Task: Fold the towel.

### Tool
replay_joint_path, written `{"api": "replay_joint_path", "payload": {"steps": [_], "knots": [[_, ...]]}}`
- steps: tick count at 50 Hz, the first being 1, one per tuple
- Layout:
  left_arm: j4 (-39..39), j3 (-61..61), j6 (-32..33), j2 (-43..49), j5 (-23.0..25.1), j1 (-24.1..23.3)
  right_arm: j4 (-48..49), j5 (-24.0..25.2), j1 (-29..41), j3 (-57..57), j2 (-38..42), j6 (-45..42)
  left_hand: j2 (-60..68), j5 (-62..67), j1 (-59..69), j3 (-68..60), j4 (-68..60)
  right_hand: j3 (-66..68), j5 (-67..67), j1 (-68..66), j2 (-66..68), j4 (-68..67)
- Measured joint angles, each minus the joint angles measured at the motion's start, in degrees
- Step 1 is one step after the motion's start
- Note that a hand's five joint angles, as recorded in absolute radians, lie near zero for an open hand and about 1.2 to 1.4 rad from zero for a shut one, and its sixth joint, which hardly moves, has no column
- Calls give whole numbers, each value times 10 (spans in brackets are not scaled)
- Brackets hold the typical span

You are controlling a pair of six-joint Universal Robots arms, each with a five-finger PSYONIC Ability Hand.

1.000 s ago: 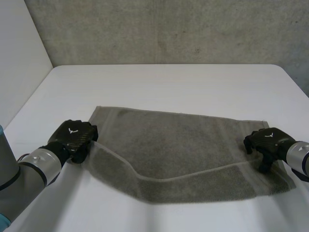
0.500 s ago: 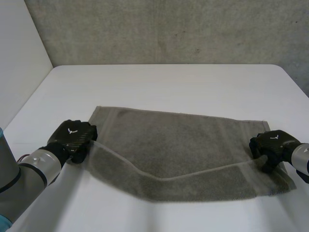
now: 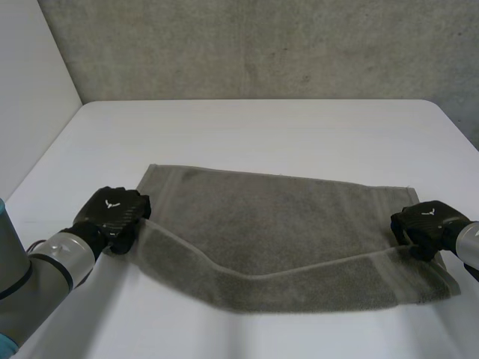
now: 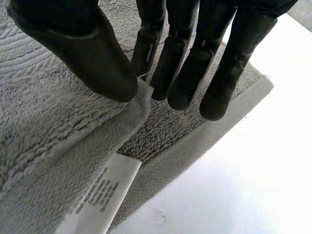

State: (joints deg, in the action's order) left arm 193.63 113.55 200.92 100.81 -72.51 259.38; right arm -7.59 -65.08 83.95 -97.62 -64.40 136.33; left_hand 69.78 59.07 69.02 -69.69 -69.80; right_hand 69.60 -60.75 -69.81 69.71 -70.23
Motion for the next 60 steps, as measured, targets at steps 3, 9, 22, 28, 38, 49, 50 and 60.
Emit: {"api": "replay_joint_path", "payload": {"steps": [3,9,22,28,38,49,50,60], "knots": [[0,0,0,0,0,0,0,4,0,-1,-3,0,0,0,0,0,0,39,-41,-39,38,-38],[0,0,0,0,0,-1,0,14,0,-3,-13,1,0,0,0,0,0,67,-61,-55,52,-65],[0,1,0,0,0,-2,-2,19,-2,-8,-20,2,0,0,0,0,0,67,-61,-56,52,-65],[2,-1,0,2,0,-2,-1,28,-3,-4,-20,5,0,0,0,0,0,67,-61,-56,52,-65],[47,-48,-1,35,-2,0,17,48,-2,37,-19,52,0,0,0,0,0,67,-61,-56,52,-65],[66,-200,1,154,-5,-4,112,32,-1,63,-15,160,0,0,0,0,0,67,-61,-56,52,-65],[66,-218,1,169,-5,-5,122,26,-1,64,-14,167,0,0,0,0,0,67,-61,-56,52,-65],[60,-378,1,293,-7,-15,174,-9,5,100,15,198,0,0,0,0,0,67,-61,-56,52,-65]]}}
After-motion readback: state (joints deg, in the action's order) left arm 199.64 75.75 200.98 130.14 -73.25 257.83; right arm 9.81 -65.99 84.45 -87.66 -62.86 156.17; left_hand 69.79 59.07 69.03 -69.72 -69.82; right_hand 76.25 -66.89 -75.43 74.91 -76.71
